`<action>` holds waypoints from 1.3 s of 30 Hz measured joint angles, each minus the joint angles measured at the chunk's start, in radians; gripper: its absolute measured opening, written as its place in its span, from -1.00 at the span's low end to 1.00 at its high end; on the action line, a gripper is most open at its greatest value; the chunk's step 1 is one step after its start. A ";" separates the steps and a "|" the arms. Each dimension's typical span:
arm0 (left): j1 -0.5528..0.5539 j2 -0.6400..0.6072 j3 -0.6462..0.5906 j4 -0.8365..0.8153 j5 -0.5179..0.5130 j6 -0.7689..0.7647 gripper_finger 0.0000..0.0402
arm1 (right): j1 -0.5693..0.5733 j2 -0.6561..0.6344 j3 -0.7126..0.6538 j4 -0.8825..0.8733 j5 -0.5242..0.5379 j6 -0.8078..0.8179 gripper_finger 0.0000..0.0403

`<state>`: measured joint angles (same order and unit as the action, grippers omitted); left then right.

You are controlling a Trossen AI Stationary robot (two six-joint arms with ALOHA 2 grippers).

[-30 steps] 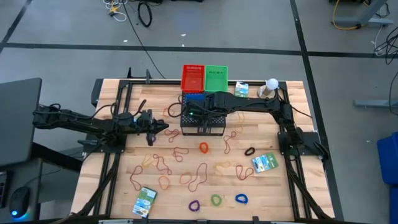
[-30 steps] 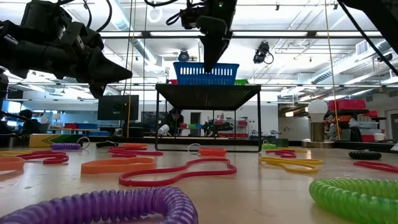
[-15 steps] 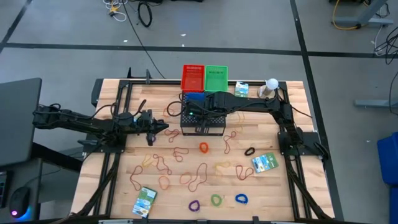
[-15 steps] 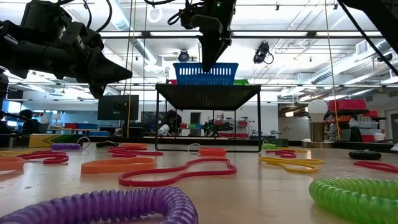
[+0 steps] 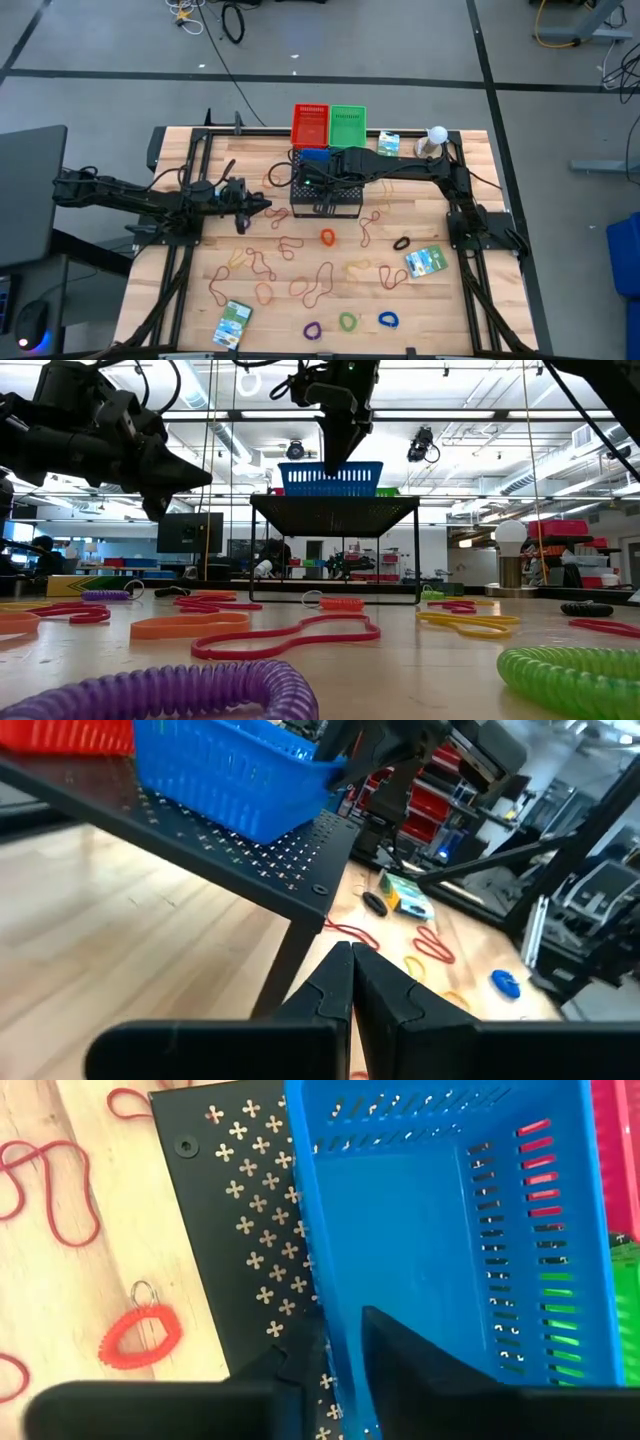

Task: Pick & Place Office Desk Supplies
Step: Put the blue bin on the shelf, then put the red rubber band into the green bin on the shelf

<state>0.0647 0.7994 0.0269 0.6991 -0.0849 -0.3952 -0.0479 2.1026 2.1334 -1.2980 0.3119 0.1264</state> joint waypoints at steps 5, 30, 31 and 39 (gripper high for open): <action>0.000 0.000 0.000 0.001 0.000 -0.007 -0.95 | 0.002 0.000 0.041 -0.021 -0.001 -0.010 -0.32; 0.000 0.000 0.011 0.064 0.098 -0.068 -0.95 | 0.264 -0.501 -0.643 0.569 0.069 0.338 -0.98; 0.000 0.000 0.018 0.052 0.117 -0.079 -0.95 | 0.281 -0.532 -0.689 0.602 0.089 0.373 -0.97; -0.045 0.028 0.125 -0.128 0.229 -0.086 -0.97 | 0.402 -0.705 -0.993 0.668 0.210 0.554 -0.89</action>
<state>0.0193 0.8276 0.1522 0.5713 0.1438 -0.4808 0.3539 1.3977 1.1408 -0.6299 0.5223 0.6805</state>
